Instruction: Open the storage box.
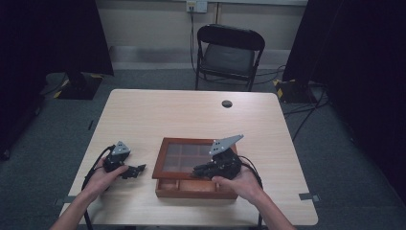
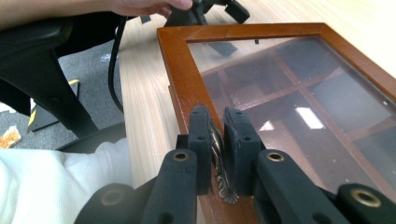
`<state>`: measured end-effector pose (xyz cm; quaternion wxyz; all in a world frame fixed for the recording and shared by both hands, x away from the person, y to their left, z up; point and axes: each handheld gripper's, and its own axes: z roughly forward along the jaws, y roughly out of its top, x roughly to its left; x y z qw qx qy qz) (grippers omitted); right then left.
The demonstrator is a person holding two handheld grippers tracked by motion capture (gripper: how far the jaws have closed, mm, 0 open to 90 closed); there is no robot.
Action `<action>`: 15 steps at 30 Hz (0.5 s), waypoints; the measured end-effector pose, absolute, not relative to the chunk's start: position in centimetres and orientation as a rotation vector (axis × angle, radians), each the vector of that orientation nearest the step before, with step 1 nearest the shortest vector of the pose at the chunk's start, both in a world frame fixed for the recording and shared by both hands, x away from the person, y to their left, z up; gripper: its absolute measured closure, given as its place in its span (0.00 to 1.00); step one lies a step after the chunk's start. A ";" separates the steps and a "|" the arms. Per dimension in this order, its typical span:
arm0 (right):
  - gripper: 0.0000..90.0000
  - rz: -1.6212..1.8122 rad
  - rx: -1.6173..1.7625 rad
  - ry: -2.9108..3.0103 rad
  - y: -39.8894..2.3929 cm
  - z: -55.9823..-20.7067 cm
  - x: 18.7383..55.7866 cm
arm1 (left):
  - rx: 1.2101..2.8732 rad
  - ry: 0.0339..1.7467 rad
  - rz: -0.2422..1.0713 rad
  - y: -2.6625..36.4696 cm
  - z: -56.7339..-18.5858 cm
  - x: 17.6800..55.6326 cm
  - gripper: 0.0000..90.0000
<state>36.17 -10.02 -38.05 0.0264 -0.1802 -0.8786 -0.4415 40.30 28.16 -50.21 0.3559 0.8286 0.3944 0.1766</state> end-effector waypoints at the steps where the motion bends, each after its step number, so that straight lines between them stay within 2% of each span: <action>1: 0.91 -1.369 -0.559 -2.710 -10.1 -37.9 36.2 | 2.141 1.018 0.456 28.2 -50.2 40.3 0.09; 15: 0.91 -1.384 -0.564 -2.698 -10.2 -37.1 36.7 | 2.143 1.018 0.454 28.2 -50.2 40.3 0.09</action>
